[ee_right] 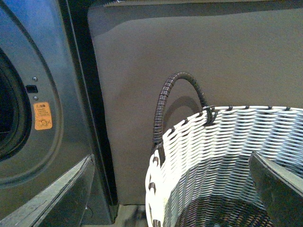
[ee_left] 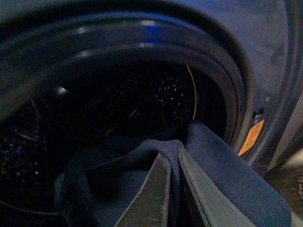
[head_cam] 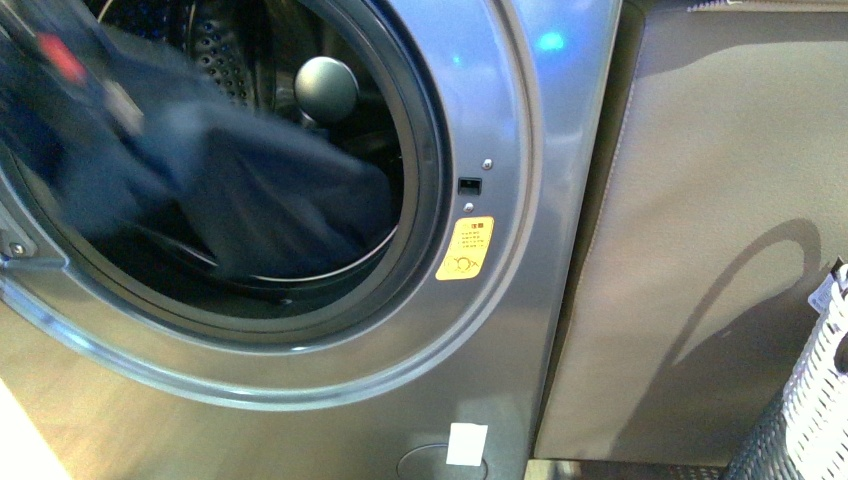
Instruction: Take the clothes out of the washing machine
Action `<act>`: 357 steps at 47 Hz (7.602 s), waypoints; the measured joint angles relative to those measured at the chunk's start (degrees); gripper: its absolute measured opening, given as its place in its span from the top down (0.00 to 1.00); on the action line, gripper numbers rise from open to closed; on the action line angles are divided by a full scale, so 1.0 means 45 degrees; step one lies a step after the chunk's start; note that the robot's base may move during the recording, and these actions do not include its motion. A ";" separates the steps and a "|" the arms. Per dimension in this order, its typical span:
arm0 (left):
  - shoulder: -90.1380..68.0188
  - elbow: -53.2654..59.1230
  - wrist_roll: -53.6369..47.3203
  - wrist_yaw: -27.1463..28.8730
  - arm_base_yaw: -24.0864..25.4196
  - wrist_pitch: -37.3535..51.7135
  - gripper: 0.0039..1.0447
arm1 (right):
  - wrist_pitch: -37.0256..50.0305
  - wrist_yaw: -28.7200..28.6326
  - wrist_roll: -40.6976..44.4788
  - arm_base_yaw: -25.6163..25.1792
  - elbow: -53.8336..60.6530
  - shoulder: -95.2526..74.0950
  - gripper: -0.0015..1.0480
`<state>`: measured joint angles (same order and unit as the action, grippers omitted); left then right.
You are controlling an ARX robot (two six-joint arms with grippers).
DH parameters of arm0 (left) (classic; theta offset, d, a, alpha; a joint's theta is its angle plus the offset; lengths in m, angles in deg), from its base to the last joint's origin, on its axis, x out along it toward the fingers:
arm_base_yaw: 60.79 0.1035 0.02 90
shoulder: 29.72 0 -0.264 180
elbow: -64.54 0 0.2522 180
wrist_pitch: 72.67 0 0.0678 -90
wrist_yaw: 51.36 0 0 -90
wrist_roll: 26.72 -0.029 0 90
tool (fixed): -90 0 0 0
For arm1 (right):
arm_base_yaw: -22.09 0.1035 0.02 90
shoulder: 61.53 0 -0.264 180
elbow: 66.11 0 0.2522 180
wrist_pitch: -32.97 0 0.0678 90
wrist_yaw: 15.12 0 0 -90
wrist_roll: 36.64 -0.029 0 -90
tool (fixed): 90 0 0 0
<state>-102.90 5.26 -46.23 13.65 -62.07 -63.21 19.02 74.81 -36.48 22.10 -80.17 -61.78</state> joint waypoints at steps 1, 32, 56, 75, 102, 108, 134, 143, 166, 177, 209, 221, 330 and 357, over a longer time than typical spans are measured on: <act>0.0073 -0.0175 0.0005 -0.0058 0.0015 -0.0141 0.95 | 0.0000 0.0000 0.0000 0.0000 0.0000 0.0000 0.07; 0.0015 -0.7295 0.0117 -0.0068 -0.1472 -0.4843 0.95 | 0.0000 0.0000 0.0000 0.0000 0.0000 0.0000 0.07; -0.1753 -1.2745 -0.0228 0.0753 -0.2866 -0.7553 0.95 | 0.0000 0.0000 0.0000 0.0000 0.0000 0.0000 0.07; -0.2603 -1.5436 -0.0219 -0.0010 -0.3769 -0.9170 0.95 | 0.0000 0.0000 0.0000 0.0000 0.0000 0.0000 0.07; -0.3521 -1.4756 -0.0636 -0.1190 -0.5979 -0.8014 0.95 | 0.0000 0.0015 0.0000 0.0000 0.0000 0.0000 0.07; -0.3551 -1.4445 -0.0767 -0.1195 -0.6207 -0.8014 0.95 | 0.0000 0.0010 0.0000 0.0000 0.0000 0.0000 0.07; -0.4187 -1.6223 -0.0350 -0.0763 -0.5333 -0.7528 0.95 | 0.0000 0.0005 0.0000 0.0000 0.0000 0.0000 0.07; -0.4216 -1.6402 -0.0223 -0.0714 -0.5178 -0.7528 0.95 | 0.0000 0.0005 0.0000 0.0000 0.0000 0.0000 0.07; -0.4289 -1.6402 -0.0219 -0.0690 -0.5158 -0.7528 0.95 | 0.0015 -0.0078 -0.0034 -0.0015 0.0000 -0.0005 0.07; -0.4289 -1.6402 -0.0214 -0.0675 -0.5158 -0.7528 0.95 | 0.5333 -0.7470 -0.2361 -0.3852 -0.0690 -0.4211 0.07; -0.4289 -1.6402 -0.0214 -0.0680 -0.5158 -0.7528 0.95 | 1.0180 -1.1531 -0.2195 0.0427 -0.4838 -1.4474 0.07; -0.4294 -1.6402 -0.0214 -0.0680 -0.5158 -0.7528 0.95 | 1.1361 -1.1905 -0.2234 0.1360 -0.5173 -1.6257 0.07; -0.4376 -1.6402 -0.0219 -0.0583 -0.5153 -0.7528 0.95 | 1.4702 0.0189 0.0534 0.6183 -1.1910 -2.4630 0.36; -0.4376 -1.6422 -0.0214 -0.0593 -0.5158 -0.7514 0.95 | 1.5174 0.0253 -0.0962 0.4779 -0.8534 -2.1192 0.94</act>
<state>-122.60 -68.64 -47.19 10.98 -85.28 -97.02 87.30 75.94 -40.81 43.61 -118.57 -157.14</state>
